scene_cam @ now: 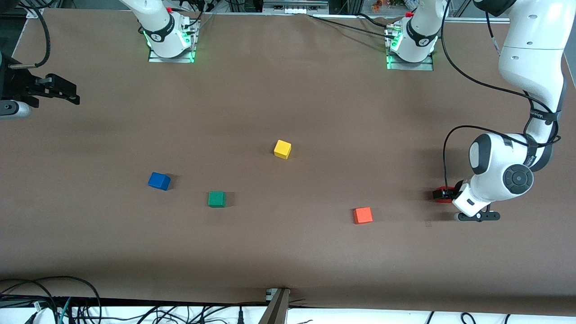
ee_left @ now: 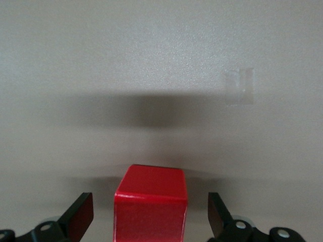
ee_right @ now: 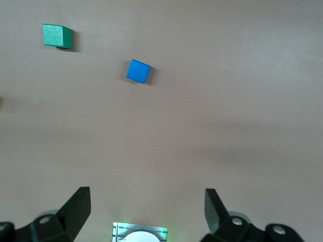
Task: Pass red block to right arm, stack on blue
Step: 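Close the left gripper on the red cube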
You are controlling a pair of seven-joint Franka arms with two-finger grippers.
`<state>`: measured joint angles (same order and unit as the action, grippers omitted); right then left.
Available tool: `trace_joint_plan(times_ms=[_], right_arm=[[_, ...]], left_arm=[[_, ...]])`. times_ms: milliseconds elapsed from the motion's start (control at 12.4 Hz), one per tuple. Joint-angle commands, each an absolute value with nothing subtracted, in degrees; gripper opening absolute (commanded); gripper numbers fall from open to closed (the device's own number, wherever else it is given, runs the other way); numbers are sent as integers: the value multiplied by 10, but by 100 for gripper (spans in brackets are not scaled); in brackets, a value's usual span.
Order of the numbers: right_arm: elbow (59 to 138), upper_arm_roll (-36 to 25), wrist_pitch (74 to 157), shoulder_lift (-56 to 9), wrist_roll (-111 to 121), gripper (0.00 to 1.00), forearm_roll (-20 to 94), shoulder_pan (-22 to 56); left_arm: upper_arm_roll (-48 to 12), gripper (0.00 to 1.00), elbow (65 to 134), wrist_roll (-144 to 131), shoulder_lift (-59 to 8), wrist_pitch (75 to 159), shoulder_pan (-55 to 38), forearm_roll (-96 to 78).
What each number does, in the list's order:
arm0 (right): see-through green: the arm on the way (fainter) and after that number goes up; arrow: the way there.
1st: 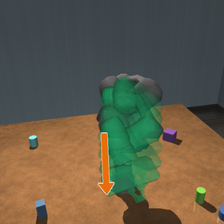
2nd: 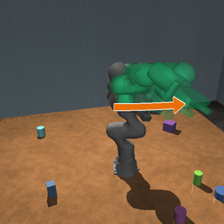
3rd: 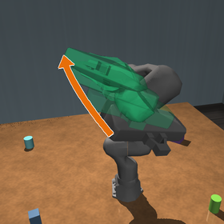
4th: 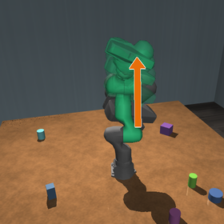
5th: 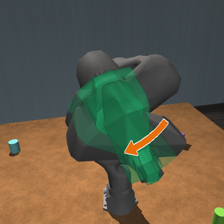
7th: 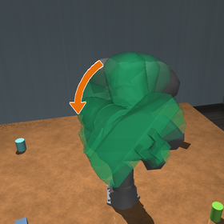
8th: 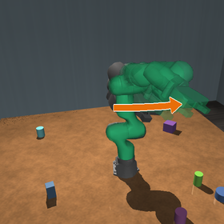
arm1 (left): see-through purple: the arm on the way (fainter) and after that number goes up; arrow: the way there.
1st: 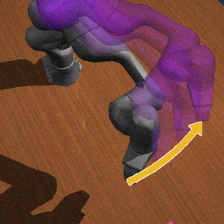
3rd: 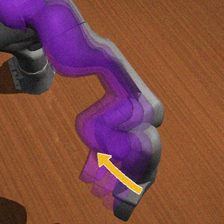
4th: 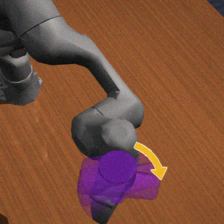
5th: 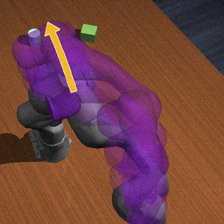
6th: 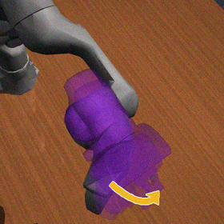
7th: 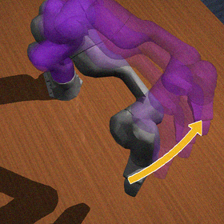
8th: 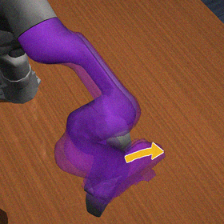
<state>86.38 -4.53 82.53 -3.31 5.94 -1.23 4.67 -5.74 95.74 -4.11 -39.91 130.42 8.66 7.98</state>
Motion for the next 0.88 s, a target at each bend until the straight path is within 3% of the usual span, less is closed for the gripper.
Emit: trace_joint_plan(times_ms=[0, 241, 321, 804], right_arm=[[853, -45, 822, -37, 68, 100, -18, 47], [853, -45, 821, -37, 67, 100, -18, 47], [853, -45, 821, -37, 66, 100, -18, 47], [853, -44, 822, -53, 73, 100, -16, 48]], left_arm=[[-56, 69, 940, -41, -408, 1302, 84, 98], [-56, 13, 940, -13, -409, 1302, 81, 98], [-55, 0, 938, 16, -410, 1302, 82, 98], [-51, 0, 912, 221, -407, 1297, 89, 97]])
